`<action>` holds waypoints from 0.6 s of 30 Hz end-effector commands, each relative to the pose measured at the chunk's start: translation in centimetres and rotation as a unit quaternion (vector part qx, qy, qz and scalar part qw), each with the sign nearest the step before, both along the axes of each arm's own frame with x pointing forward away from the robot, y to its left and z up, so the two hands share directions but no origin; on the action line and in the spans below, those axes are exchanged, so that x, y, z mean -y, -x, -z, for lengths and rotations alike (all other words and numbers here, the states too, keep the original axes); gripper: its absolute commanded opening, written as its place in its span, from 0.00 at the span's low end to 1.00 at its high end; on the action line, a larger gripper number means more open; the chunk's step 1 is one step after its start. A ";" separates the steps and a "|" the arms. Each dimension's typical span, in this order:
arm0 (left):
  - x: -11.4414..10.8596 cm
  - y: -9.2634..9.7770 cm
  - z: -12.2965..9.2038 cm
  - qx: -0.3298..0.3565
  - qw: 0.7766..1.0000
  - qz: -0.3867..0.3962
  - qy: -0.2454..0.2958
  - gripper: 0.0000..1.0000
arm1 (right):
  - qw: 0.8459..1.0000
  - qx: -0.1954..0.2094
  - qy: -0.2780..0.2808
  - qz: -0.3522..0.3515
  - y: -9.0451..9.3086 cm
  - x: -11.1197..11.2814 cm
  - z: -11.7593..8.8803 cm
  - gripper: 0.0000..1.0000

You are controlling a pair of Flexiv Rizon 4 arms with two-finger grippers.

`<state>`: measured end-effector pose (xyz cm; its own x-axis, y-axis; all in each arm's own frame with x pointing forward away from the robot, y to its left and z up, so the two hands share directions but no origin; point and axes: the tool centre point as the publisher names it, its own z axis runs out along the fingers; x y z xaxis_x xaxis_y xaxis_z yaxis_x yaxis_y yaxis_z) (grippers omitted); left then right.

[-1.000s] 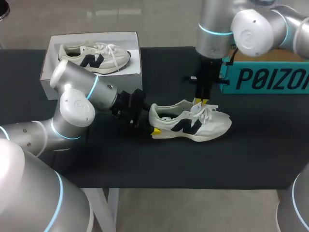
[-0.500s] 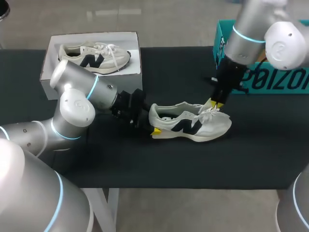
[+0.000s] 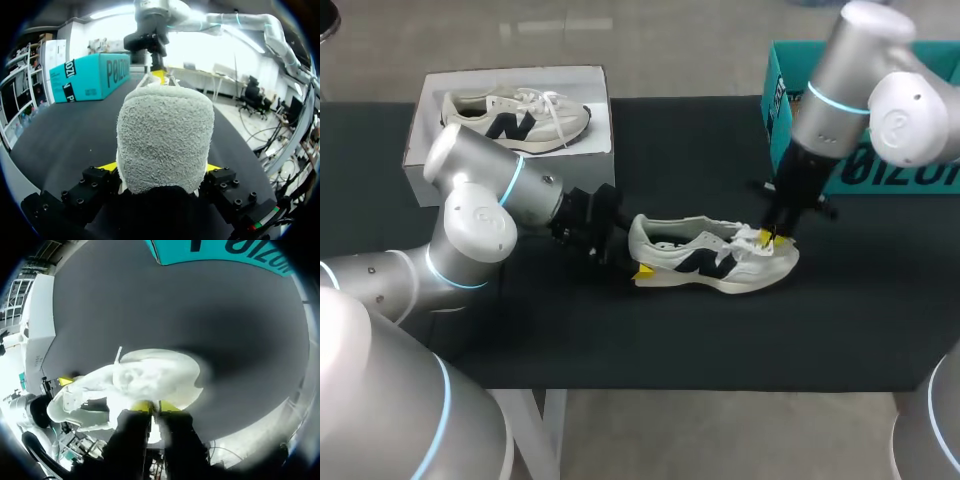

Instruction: Take the shoe out of the shoebox, open the shoe tongue, remove and reinsert the insole, then place the shoe into the shoebox

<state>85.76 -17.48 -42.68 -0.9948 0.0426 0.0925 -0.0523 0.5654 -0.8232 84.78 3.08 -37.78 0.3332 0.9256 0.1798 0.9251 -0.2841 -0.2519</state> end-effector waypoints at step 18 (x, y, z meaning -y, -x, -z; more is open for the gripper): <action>0.1 -0.1 0.2 -0.001 1.000 0.001 0.000 0.00 | 0.969 0.120 0.035 -0.212 -0.2 -4.1 -10.2 1.00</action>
